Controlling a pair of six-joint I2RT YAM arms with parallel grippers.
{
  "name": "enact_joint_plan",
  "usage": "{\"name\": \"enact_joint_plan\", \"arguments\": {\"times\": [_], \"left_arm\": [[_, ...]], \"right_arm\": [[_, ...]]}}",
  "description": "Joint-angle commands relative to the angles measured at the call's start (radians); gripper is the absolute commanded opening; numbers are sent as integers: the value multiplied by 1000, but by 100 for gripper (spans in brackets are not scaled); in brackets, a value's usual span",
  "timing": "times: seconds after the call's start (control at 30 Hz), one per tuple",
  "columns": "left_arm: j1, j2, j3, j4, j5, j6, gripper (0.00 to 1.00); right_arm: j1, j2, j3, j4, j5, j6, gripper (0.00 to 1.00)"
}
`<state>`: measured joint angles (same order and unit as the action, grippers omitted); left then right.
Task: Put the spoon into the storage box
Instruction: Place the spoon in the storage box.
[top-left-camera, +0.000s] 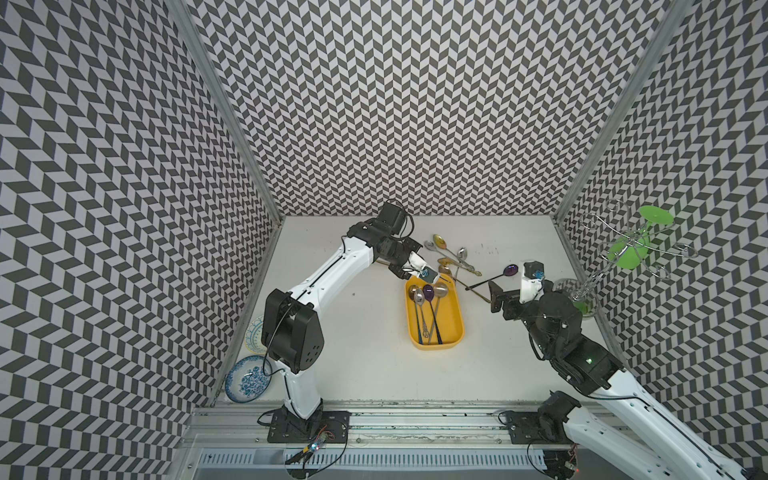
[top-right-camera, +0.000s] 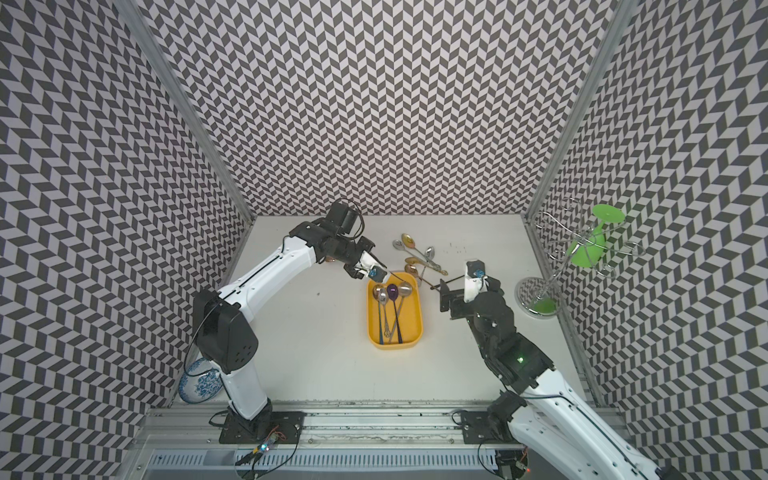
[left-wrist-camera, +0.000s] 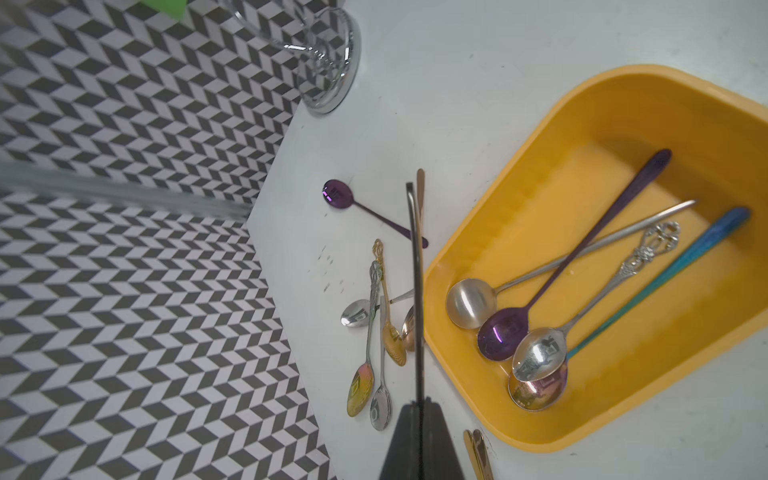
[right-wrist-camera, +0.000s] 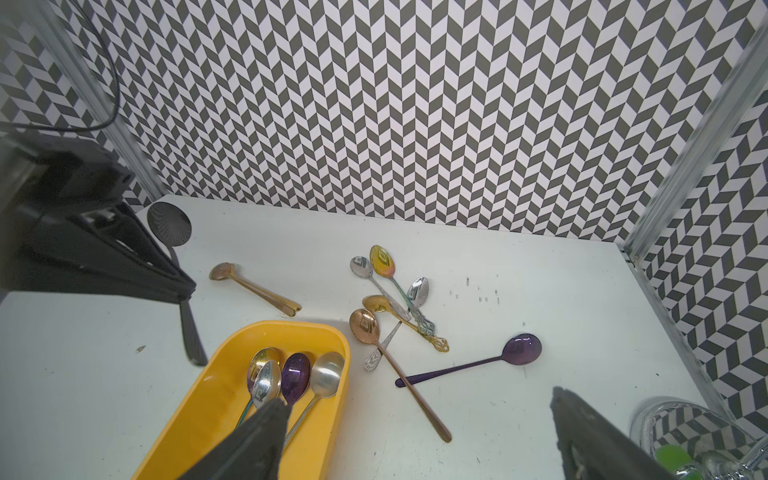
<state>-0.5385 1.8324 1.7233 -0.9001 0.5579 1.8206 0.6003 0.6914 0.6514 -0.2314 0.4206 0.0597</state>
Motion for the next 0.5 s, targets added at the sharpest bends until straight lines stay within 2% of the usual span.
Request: {"name": "enact_joint_plan", "arguments": {"times": [0.0, 0.2, 0.47], "left_arm": [[-28, -21, -37, -87, -43, 263, 0], [-98, -36, -77, -113, -102, 420, 0], [-166, -3, -122, -102, -166, 502, 0]], "right_arm": [[7, -19, -7, 44, 20, -2, 100], [7, -18, -7, 44, 20, -2, 100], [7, -17, -8, 44, 21, -3, 100]]}}
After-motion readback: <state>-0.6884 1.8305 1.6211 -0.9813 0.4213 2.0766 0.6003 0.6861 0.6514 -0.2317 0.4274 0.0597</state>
